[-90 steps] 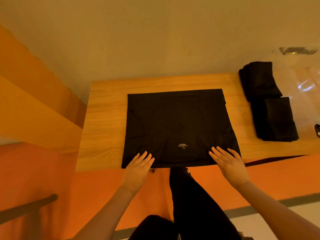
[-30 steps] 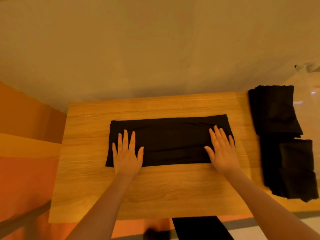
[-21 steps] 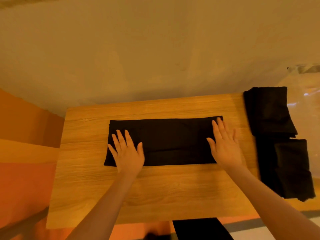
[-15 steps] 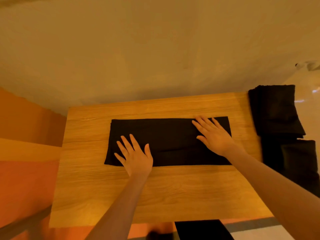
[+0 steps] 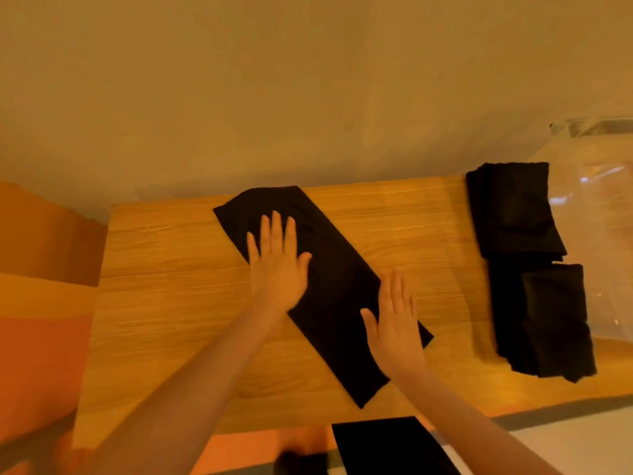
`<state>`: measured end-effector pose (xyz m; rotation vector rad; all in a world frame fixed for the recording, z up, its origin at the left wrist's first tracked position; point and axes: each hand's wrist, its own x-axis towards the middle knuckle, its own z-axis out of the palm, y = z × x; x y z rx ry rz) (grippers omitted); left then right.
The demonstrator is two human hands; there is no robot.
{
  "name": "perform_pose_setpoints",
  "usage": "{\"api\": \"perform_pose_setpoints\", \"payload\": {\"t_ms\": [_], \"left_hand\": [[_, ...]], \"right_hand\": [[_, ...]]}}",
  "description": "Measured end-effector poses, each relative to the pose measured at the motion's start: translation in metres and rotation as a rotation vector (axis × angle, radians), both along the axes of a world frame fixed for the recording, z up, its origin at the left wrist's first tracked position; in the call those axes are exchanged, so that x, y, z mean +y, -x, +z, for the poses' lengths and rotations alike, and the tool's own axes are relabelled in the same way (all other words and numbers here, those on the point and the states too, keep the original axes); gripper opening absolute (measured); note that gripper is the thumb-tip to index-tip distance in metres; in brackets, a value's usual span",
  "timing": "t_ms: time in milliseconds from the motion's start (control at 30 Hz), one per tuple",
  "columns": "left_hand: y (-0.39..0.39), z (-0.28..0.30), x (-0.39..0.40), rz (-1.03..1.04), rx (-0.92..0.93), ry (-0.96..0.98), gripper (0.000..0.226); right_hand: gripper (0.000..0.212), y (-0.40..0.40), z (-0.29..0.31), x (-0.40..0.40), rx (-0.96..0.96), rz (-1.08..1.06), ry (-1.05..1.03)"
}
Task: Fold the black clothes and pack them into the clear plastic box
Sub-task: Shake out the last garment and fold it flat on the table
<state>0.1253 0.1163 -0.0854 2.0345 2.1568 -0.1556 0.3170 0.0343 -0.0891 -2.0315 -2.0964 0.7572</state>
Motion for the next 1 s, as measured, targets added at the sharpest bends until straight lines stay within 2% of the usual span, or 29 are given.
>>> {"api": "perform_pose_setpoints", "payload": {"t_ms": [67, 133, 200, 367, 500, 633, 733, 833, 867, 933, 1000], "left_hand": [[-0.028, -0.008, -0.038, -0.040, -0.046, 0.004, 0.066], [-0.036, -0.019, -0.067, -0.044, -0.043, 0.042, 0.065], [-0.025, -0.028, -0.082, -0.079, -0.009, 0.106, 0.064], [0.012, -0.023, -0.080, -0.334, 0.015, 0.125, 0.057], [0.032, -0.010, -0.076, -0.481, 0.072, 0.240, 0.059], [0.016, -0.002, -0.127, -0.622, 0.040, -0.007, 0.068], [-0.001, -0.018, -0.191, -0.717, -0.012, 0.019, 0.071], [-0.005, -0.032, -0.225, -0.673, -0.011, 0.045, 0.077], [-0.005, -0.035, -0.229, -0.652, -0.026, 0.046, 0.078], [-0.006, -0.037, -0.233, -0.658, -0.081, -0.014, 0.069], [-0.006, -0.039, -0.230, -0.697, -0.133, -0.128, 0.051]], "right_hand": [[0.065, -0.018, -0.010, 0.020, -0.099, 0.284, -0.140], [0.056, -0.038, -0.023, 0.031, -0.218, 0.577, -0.143], [0.056, -0.058, -0.032, 0.027, -0.301, 0.710, -0.115], [0.072, -0.061, -0.037, -0.030, -0.299, 0.704, -0.151], [0.072, -0.044, -0.033, -0.079, -0.221, 0.727, -0.147], [0.080, -0.049, -0.023, -0.082, -0.307, 0.768, -0.131], [0.082, -0.053, -0.024, -0.088, -0.382, 0.798, -0.065], [0.086, -0.055, -0.034, -0.105, -0.347, 0.722, -0.135], [0.081, -0.054, -0.034, -0.110, -0.331, 0.698, -0.173], [0.070, -0.053, -0.036, -0.119, -0.292, 0.662, -0.267], [0.069, -0.052, -0.038, -0.122, -0.288, 0.649, -0.317]]}}
